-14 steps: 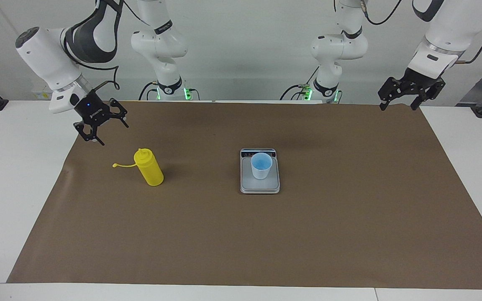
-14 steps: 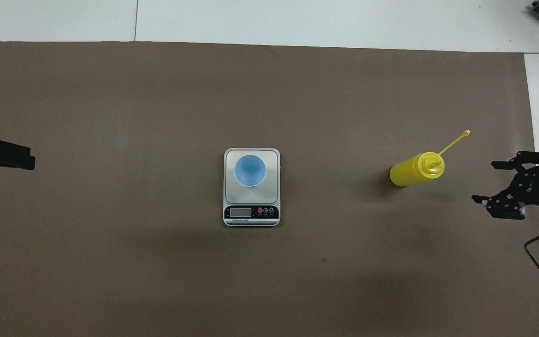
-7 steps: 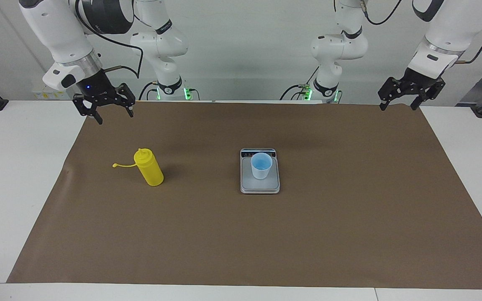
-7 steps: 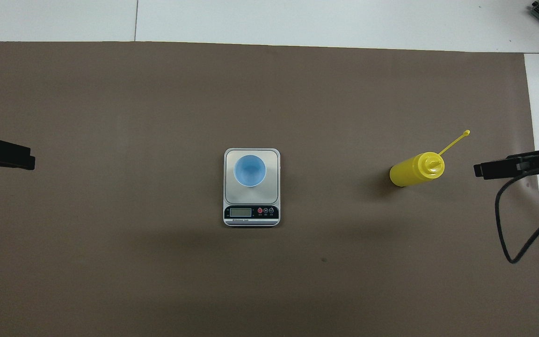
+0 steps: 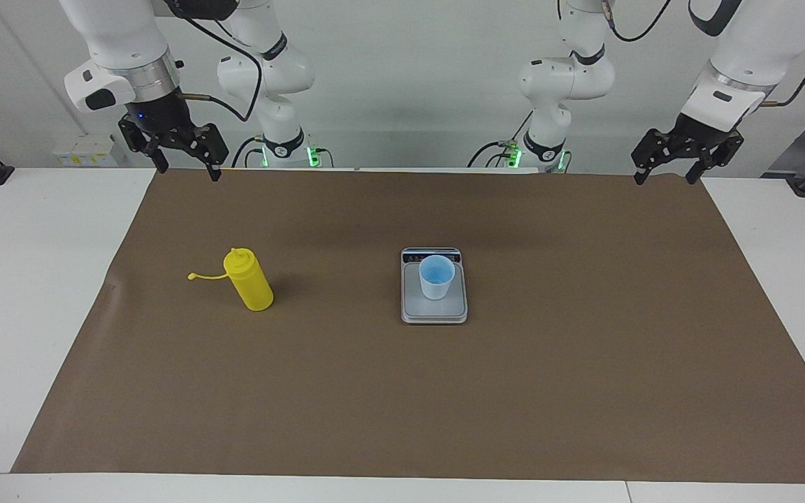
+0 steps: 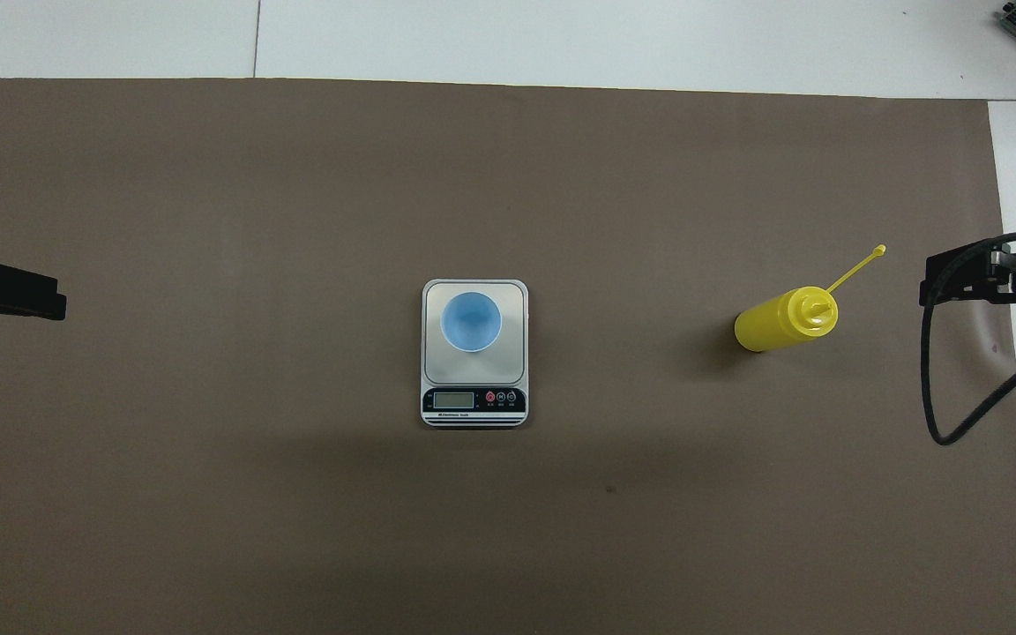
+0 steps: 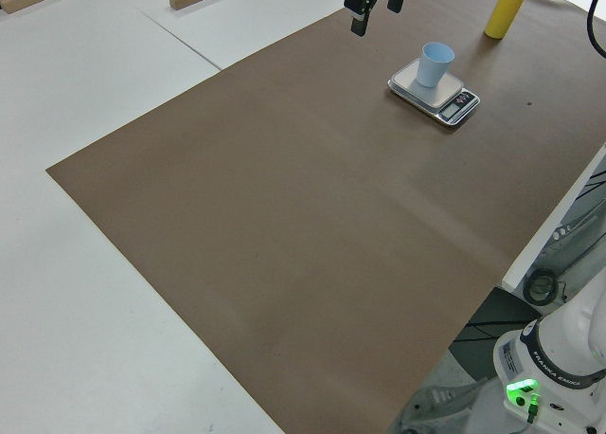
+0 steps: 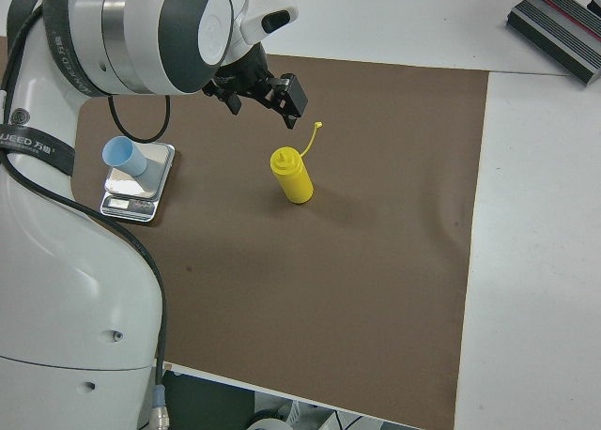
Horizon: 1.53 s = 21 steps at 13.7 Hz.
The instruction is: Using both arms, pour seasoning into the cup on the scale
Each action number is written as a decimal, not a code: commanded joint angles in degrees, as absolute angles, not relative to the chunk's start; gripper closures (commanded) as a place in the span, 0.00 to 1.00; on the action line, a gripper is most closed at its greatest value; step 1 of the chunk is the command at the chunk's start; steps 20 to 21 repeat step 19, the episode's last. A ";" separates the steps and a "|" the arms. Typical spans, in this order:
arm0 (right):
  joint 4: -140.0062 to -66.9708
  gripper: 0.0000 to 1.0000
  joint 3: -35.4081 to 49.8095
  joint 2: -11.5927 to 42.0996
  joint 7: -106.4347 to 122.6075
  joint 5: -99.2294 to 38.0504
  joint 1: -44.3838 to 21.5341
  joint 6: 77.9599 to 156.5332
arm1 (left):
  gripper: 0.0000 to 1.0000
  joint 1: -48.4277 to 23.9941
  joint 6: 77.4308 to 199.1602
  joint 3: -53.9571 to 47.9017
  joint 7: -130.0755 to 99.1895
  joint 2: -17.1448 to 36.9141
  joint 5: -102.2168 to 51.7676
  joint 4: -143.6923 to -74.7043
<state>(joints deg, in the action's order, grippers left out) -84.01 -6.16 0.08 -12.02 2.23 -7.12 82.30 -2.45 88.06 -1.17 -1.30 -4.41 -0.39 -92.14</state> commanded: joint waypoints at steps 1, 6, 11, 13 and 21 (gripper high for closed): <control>-78.84 0.00 -6.33 2.90 -13.01 3.60 -6.50 77.88 | 0.00 -1.58 87.63 -1.49 -1.76 -5.89 -1.23 -93.52; -85.40 0.00 -6.50 -0.34 -12.48 3.87 -6.59 78.66 | 0.00 -1.58 87.63 -1.49 -1.76 -5.89 -1.23 -93.52; -91.84 0.00 -6.42 -3.25 -12.31 2.99 -6.33 84.99 | 0.00 -1.58 87.63 -1.49 -1.76 -5.89 -1.23 -93.52; -91.67 0.00 -6.50 -3.08 -9.33 0.80 -6.24 85.34 | 0.00 -1.58 87.63 -1.49 -1.76 -5.89 -1.23 -93.52; -91.67 0.00 -6.59 -2.81 -5.89 0.26 -5.80 88.95 | 0.00 -1.67 87.63 -1.49 -1.76 -5.89 -1.14 -93.52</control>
